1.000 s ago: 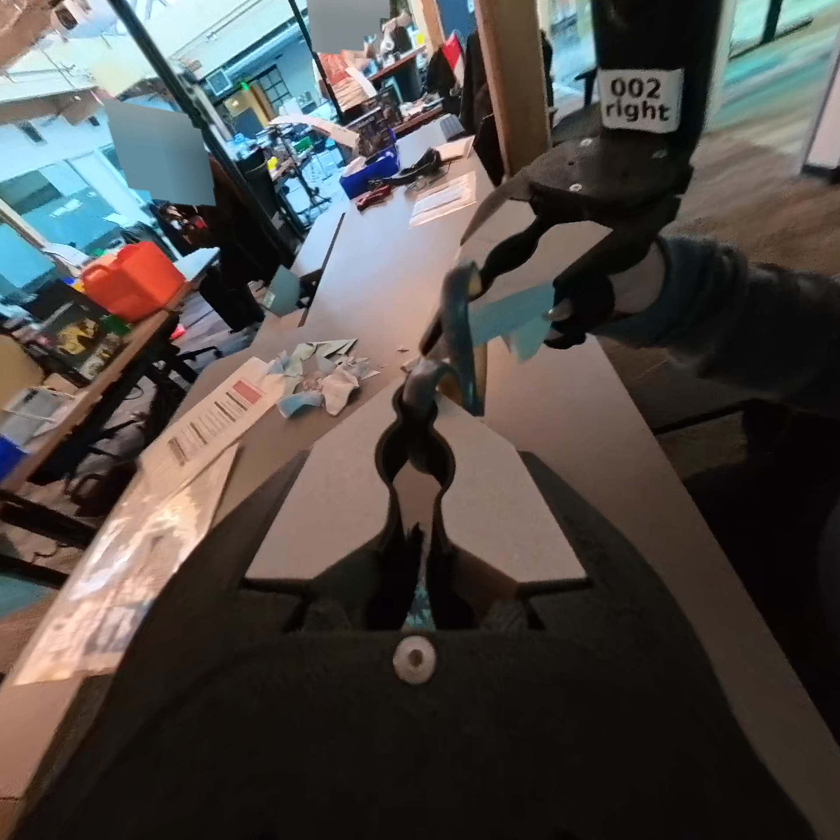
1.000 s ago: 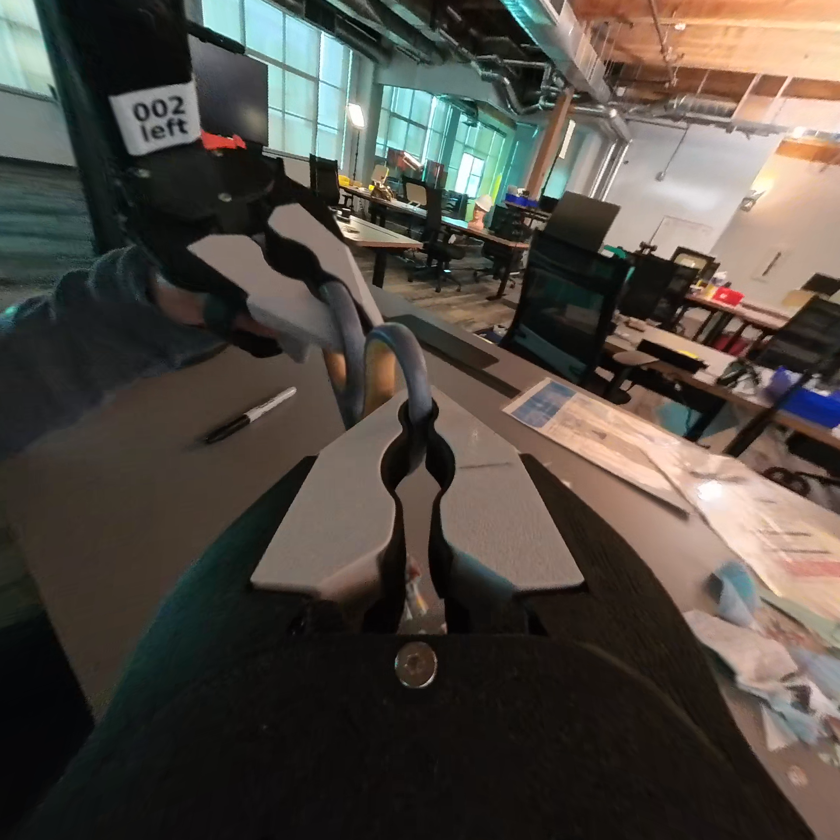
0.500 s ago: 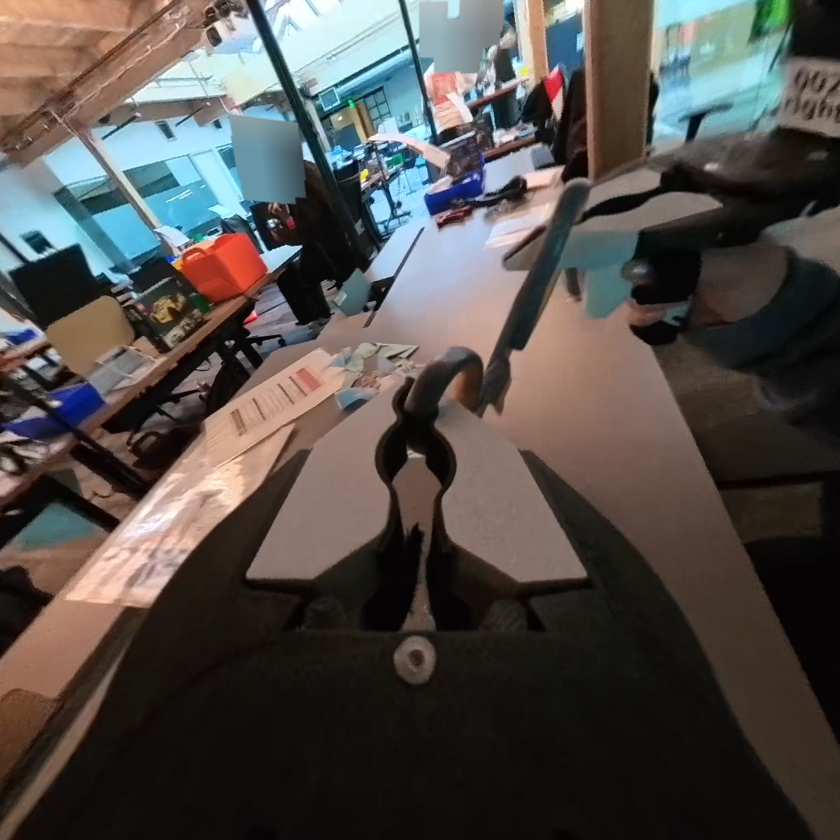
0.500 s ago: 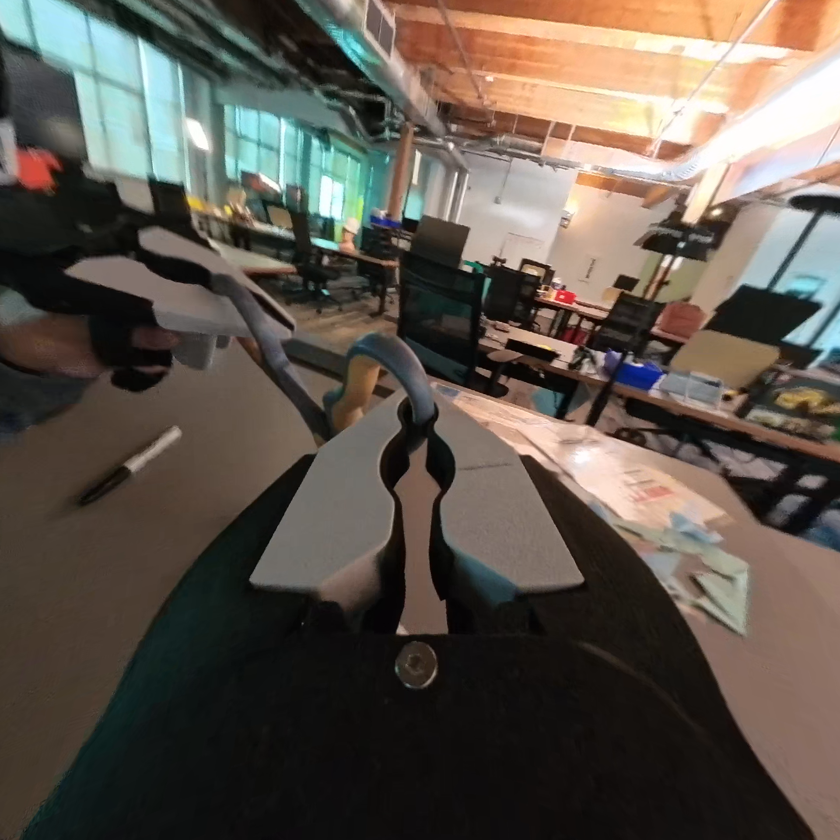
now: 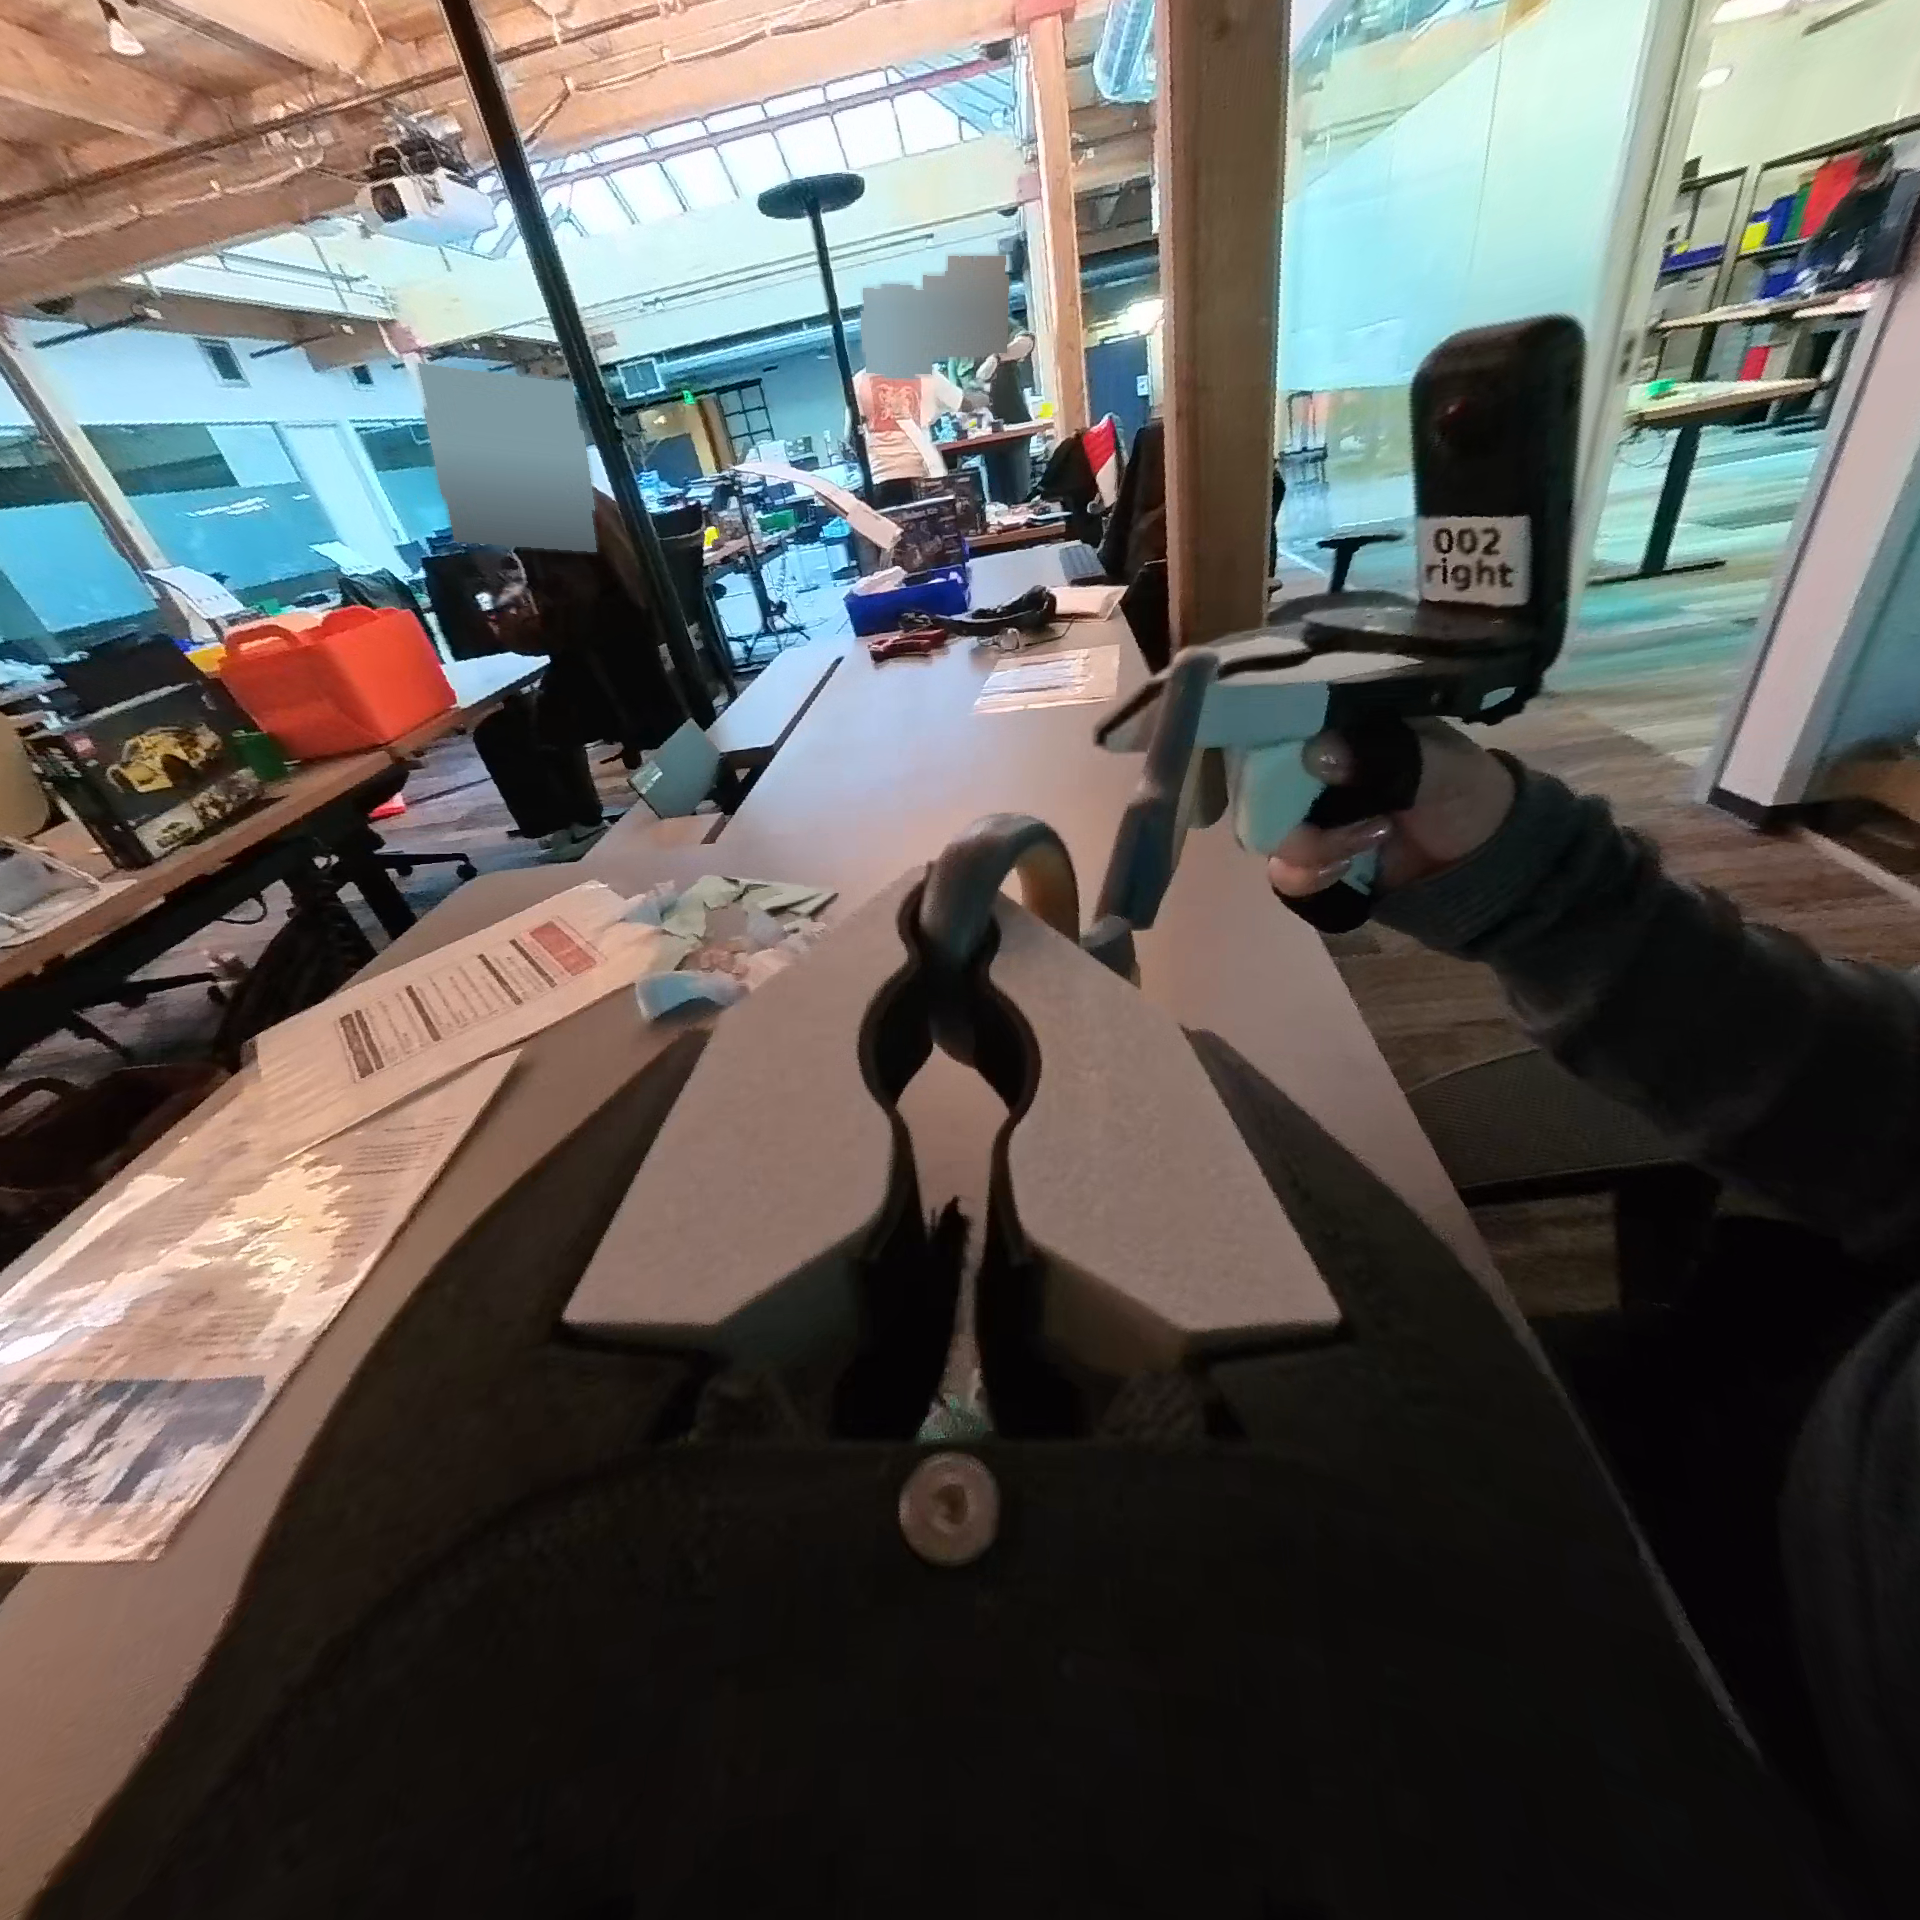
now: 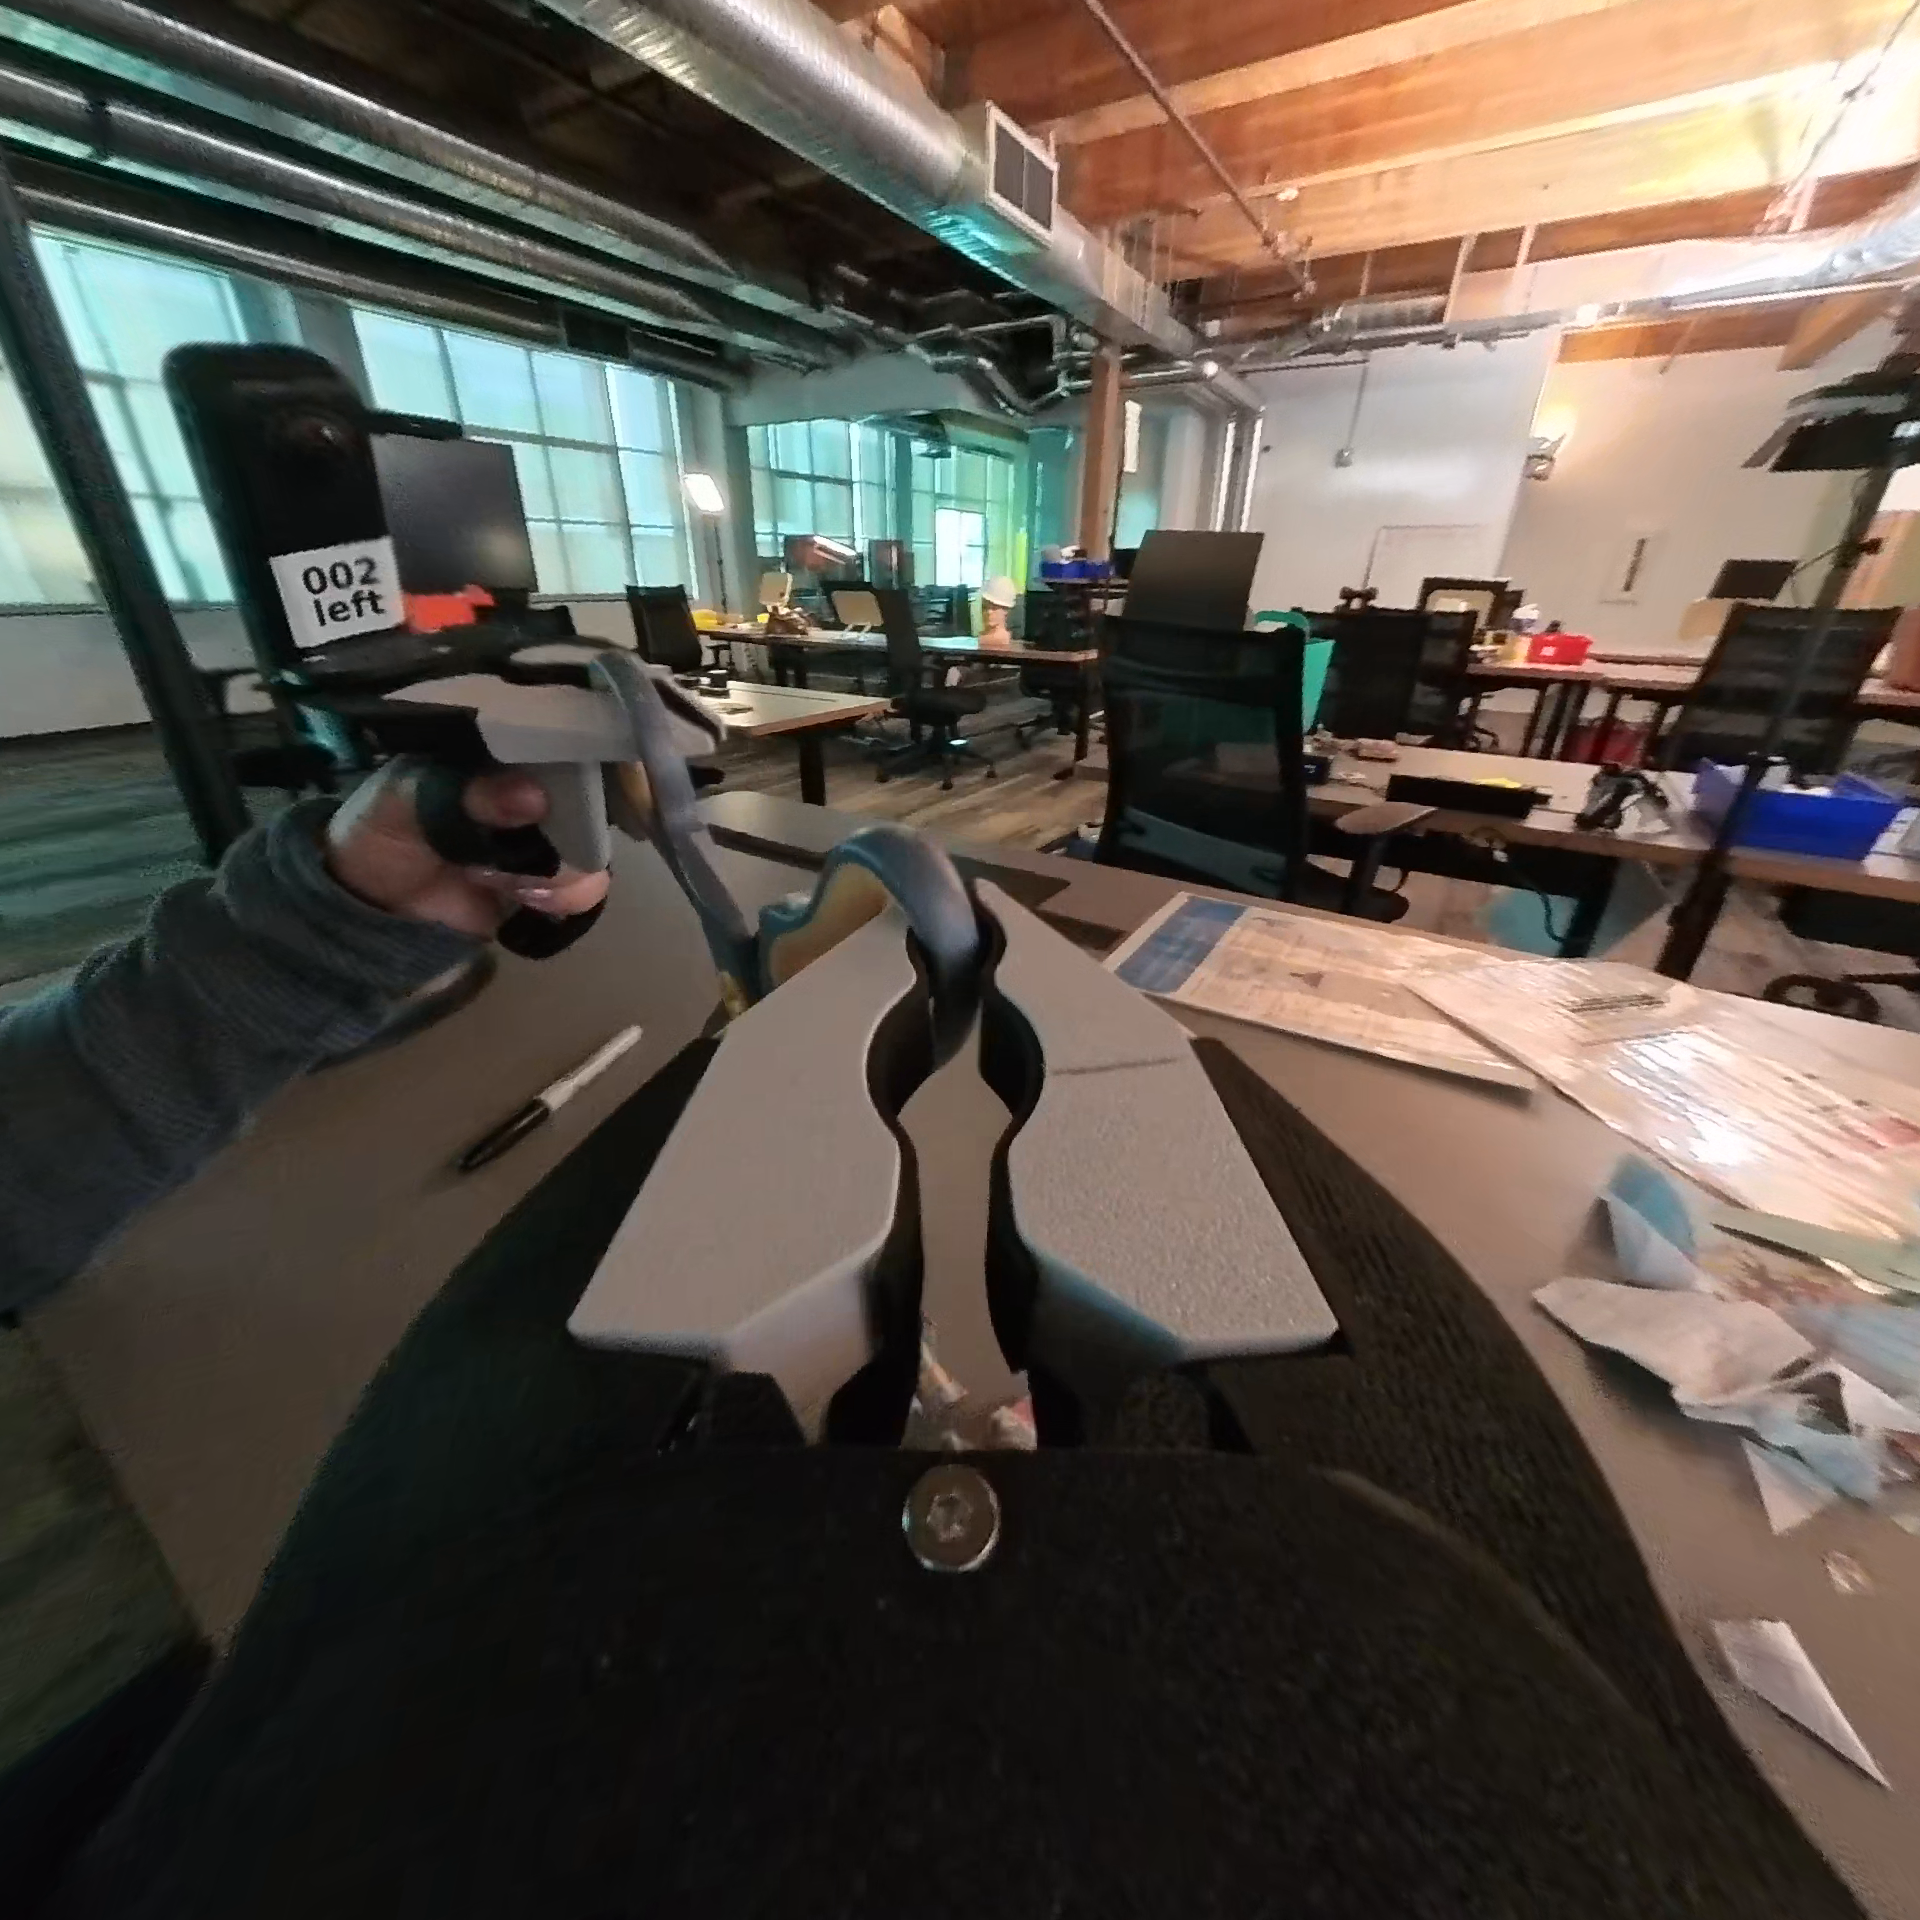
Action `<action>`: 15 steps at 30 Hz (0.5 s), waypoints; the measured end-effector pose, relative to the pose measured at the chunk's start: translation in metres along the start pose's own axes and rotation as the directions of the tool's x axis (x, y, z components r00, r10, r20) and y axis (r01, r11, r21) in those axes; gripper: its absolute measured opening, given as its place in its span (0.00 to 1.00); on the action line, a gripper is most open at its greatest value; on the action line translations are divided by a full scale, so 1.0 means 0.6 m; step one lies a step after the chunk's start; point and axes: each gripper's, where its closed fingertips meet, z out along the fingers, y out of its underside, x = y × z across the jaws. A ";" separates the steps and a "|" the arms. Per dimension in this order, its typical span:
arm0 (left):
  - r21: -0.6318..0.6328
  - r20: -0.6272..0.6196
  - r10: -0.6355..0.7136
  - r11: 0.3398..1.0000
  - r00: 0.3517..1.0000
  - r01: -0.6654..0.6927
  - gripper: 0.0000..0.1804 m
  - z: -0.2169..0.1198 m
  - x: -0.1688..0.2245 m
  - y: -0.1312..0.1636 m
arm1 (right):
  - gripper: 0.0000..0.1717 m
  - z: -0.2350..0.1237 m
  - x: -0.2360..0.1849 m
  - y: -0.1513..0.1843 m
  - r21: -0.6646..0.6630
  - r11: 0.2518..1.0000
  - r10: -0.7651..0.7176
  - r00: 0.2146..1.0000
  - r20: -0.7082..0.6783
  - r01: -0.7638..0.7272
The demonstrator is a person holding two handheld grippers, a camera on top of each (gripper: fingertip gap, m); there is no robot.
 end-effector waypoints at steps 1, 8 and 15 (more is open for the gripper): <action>-0.005 0.009 0.013 1.000 1.000 -0.013 0.00 -0.001 -0.001 -0.003 | 0.02 -0.002 0.000 0.005 -0.018 1.000 -0.001 1.000 0.016 0.001; -0.056 0.065 0.115 0.992 0.991 -0.111 0.00 -0.008 -0.008 -0.009 | 0.34 -0.031 -0.031 0.057 -0.203 0.977 -0.022 0.979 0.204 0.064; -0.114 0.004 0.177 0.978 0.984 -0.175 0.00 0.003 0.005 0.014 | 0.36 -0.027 -0.030 0.095 -0.225 0.956 -0.154 0.976 0.155 0.186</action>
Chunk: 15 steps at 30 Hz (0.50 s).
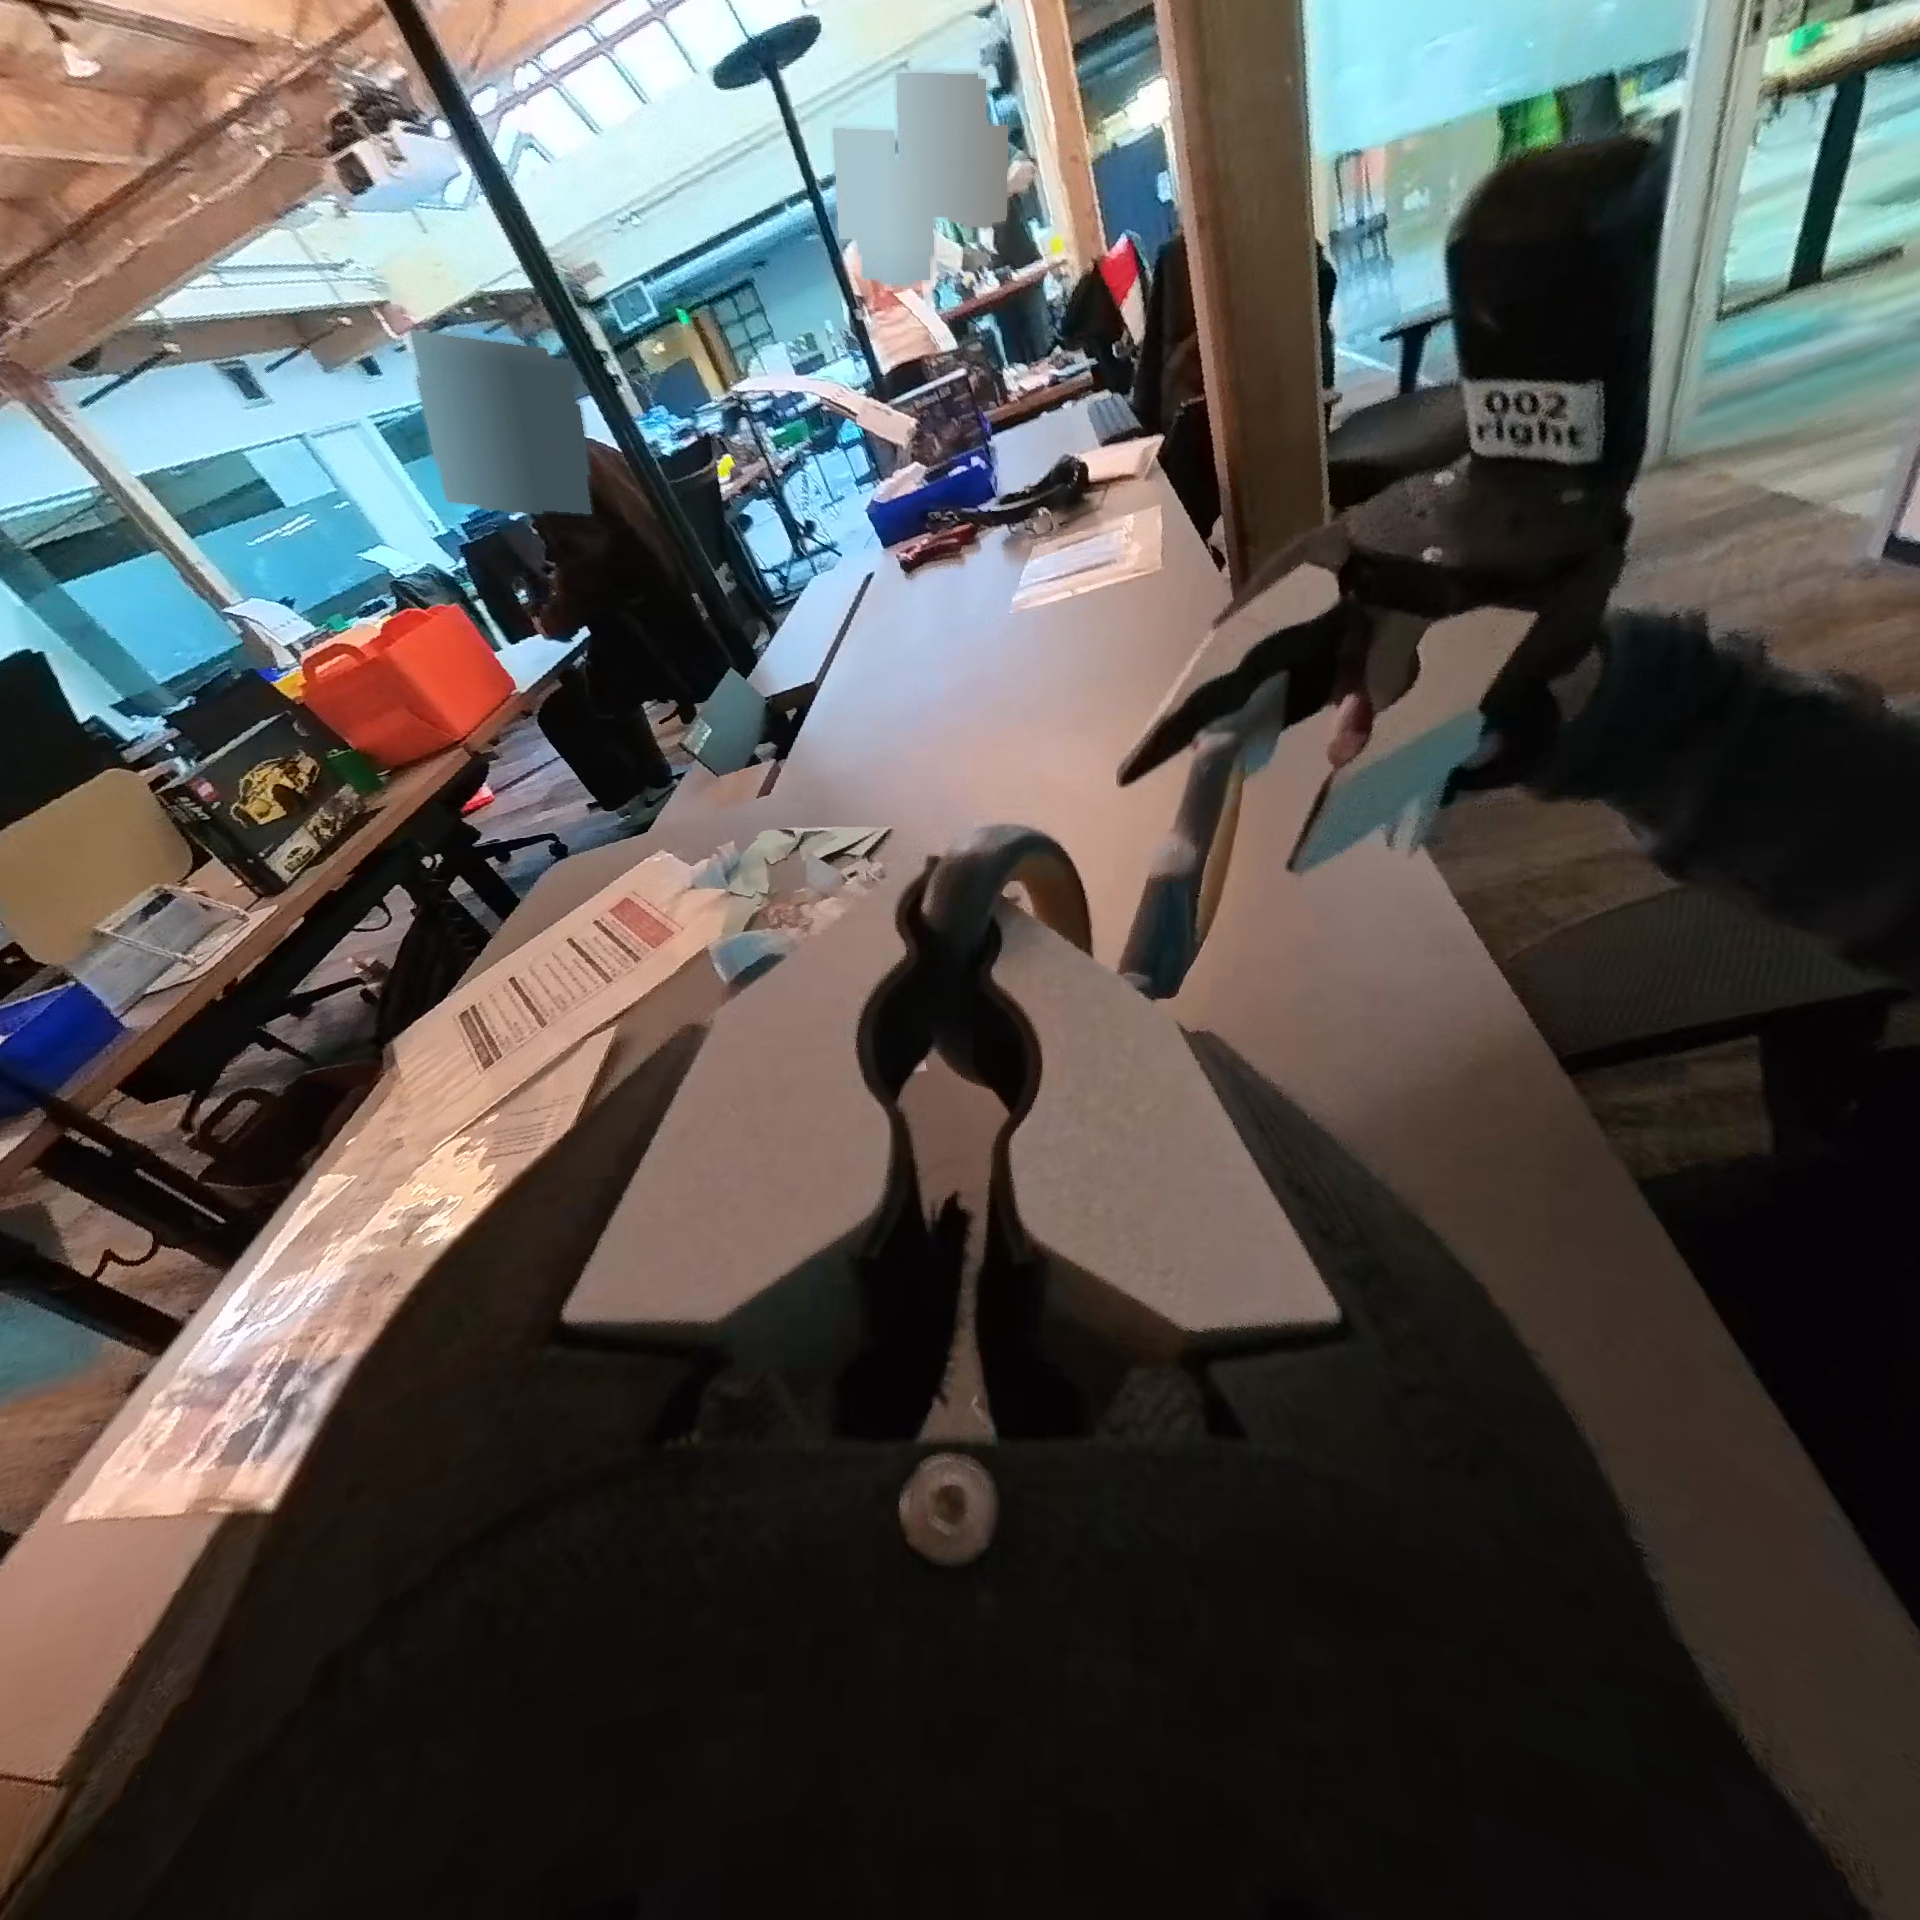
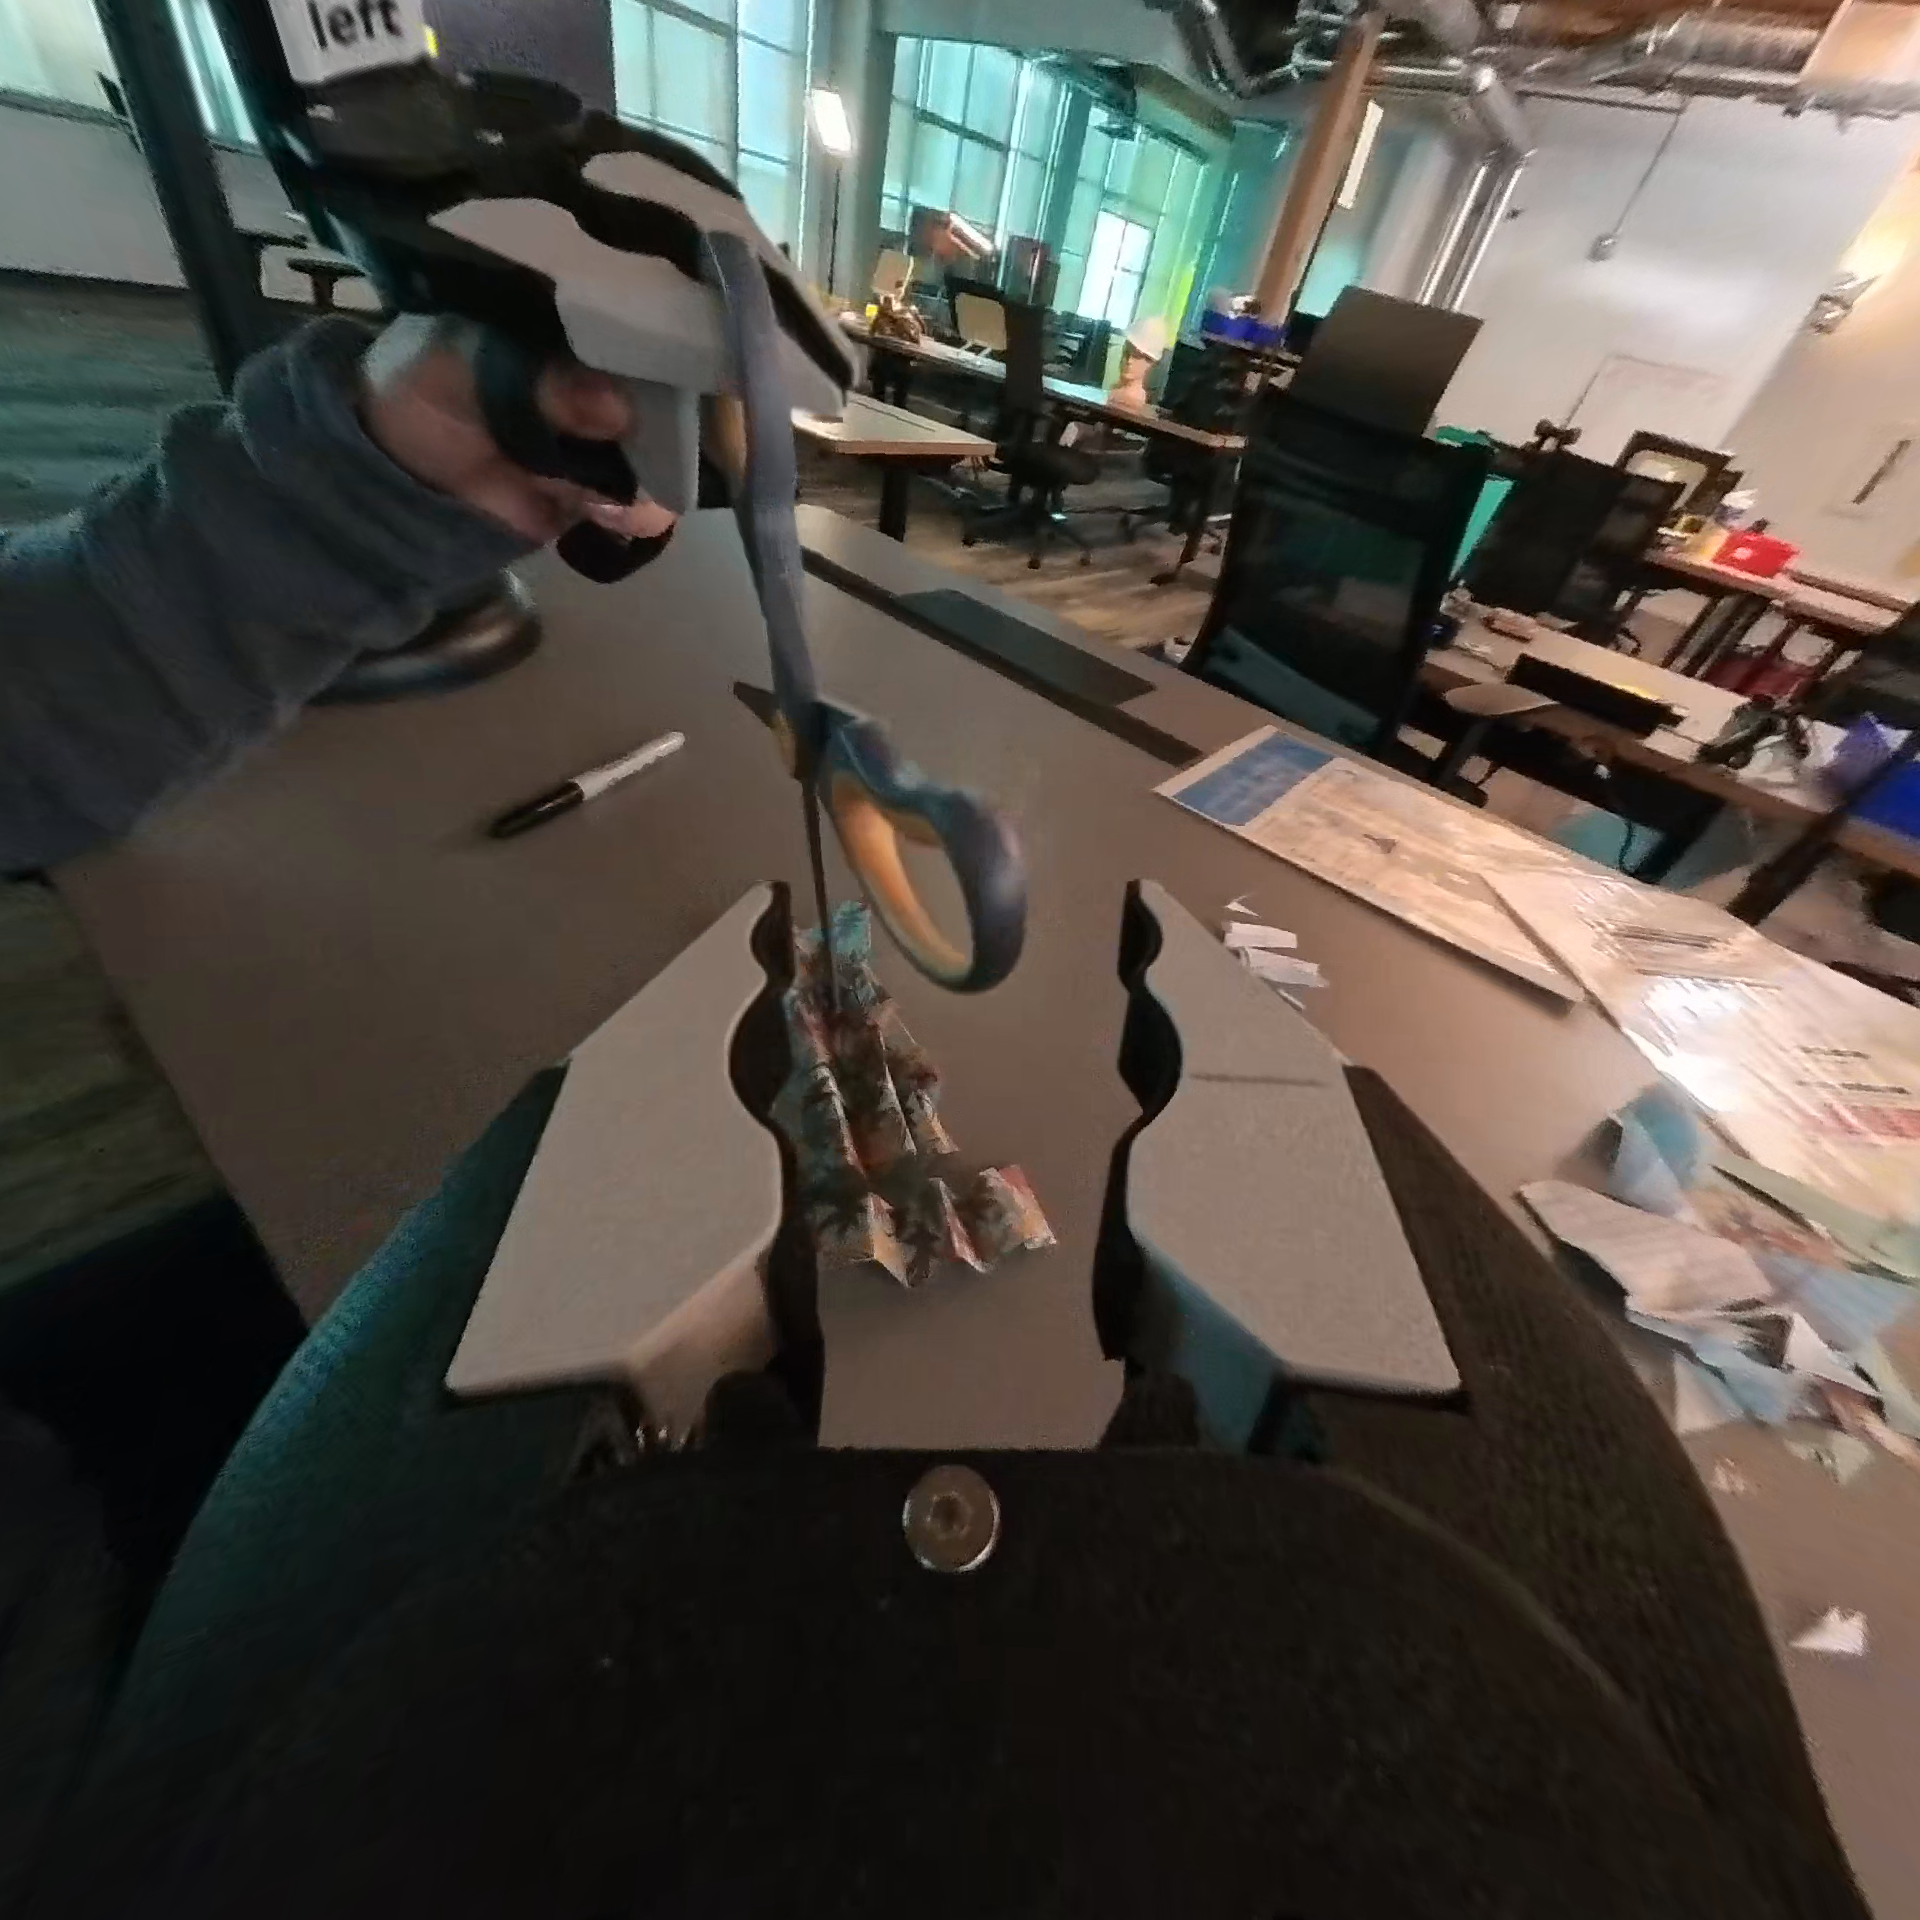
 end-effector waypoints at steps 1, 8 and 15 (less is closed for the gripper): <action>-0.013 -0.013 0.025 1.000 1.000 -0.026 0.00 0.002 0.006 0.004 | 0.32 0.000 -0.002 0.003 -0.008 1.000 0.002 1.000 0.014 -0.002; -0.053 -0.067 0.155 0.986 0.986 -0.158 0.00 0.017 0.037 0.005 | 0.13 0.011 -0.039 0.057 -0.228 0.957 -0.165 0.982 0.092 0.182; -0.091 -0.074 0.298 0.948 0.952 -0.304 0.00 0.045 0.058 -0.004 | 0.05 0.014 -0.058 0.081 -0.331 0.907 -0.235 0.965 0.120 0.262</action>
